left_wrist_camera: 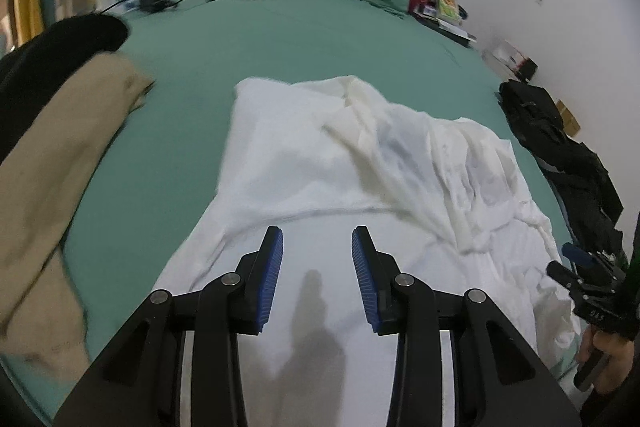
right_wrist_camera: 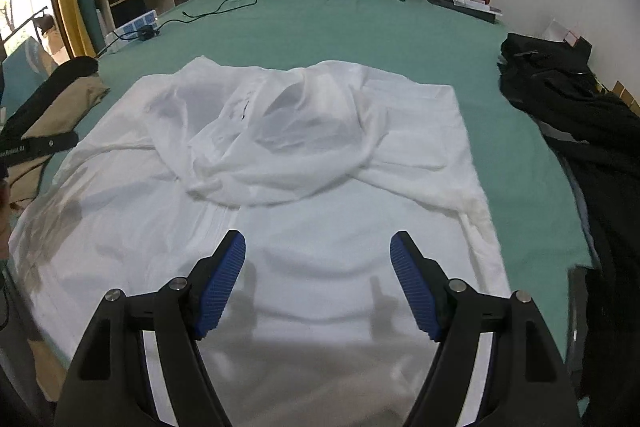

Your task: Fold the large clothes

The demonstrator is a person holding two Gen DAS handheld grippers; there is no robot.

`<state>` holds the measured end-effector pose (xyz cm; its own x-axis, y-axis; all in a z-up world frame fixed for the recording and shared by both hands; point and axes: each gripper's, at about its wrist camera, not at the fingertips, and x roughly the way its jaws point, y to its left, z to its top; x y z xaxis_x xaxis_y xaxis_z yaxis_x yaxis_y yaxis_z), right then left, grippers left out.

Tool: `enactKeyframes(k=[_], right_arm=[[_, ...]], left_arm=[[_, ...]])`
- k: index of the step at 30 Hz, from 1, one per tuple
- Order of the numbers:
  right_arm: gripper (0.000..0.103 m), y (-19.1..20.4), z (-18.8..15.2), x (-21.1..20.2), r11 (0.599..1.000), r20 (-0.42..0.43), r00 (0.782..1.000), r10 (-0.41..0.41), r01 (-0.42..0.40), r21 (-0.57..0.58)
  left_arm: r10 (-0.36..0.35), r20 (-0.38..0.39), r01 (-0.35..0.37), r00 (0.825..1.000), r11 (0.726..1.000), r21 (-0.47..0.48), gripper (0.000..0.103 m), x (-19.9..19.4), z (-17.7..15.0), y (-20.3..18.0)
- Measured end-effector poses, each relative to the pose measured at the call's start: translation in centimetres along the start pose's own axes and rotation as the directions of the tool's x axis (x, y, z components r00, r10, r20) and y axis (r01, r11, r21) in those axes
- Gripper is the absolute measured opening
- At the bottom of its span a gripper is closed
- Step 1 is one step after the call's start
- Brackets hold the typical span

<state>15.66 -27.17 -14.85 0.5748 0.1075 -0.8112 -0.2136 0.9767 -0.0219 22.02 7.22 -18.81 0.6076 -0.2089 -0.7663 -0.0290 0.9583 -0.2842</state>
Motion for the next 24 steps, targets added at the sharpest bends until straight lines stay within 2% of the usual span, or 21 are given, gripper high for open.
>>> enactKeyframes(k=[8, 12, 17, 21, 24], right_arm=[[0.075, -1.5, -3.5, -3.8, 1.000, 0.009, 1.000, -0.008, 0.007, 0.029], [0.075, -2.9, -5.9, -5.0, 0.997, -0.001, 0.999, -0.032, 0.032, 0.063], [0.075, -6.4, -8.4, -6.6, 0.984, -0.001, 0.998, -0.060, 0.059, 0.170], [0.075, -10.0, -10.4, -7.4, 0.946, -0.008, 0.996, -0.092, 0.090, 0.312], [0.075, -12.3, -11.2, -7.8, 0.898, 0.005, 0.996, -0.092, 0.081, 0.432]], left_arm=[[0.032, -0.007, -0.032, 0.999, 0.999, -0.004, 0.038, -3.0, -3.8, 1.0], [0.087, 0.001, -0.087, 0.996, 0.996, 0.003, 0.038, -4.4, -5.8, 2.0], [0.129, -0.001, -0.128, 0.992, 0.989, -0.077, 0.038, -6.0, -7.2, 4.8], [0.194, 0.024, -0.188, 0.981, 0.970, -0.155, 0.038, -7.5, -7.5, 7.2], [0.225, 0.042, -0.213, 0.974, 0.959, -0.188, 0.049, -8.2, -7.7, 8.2]])
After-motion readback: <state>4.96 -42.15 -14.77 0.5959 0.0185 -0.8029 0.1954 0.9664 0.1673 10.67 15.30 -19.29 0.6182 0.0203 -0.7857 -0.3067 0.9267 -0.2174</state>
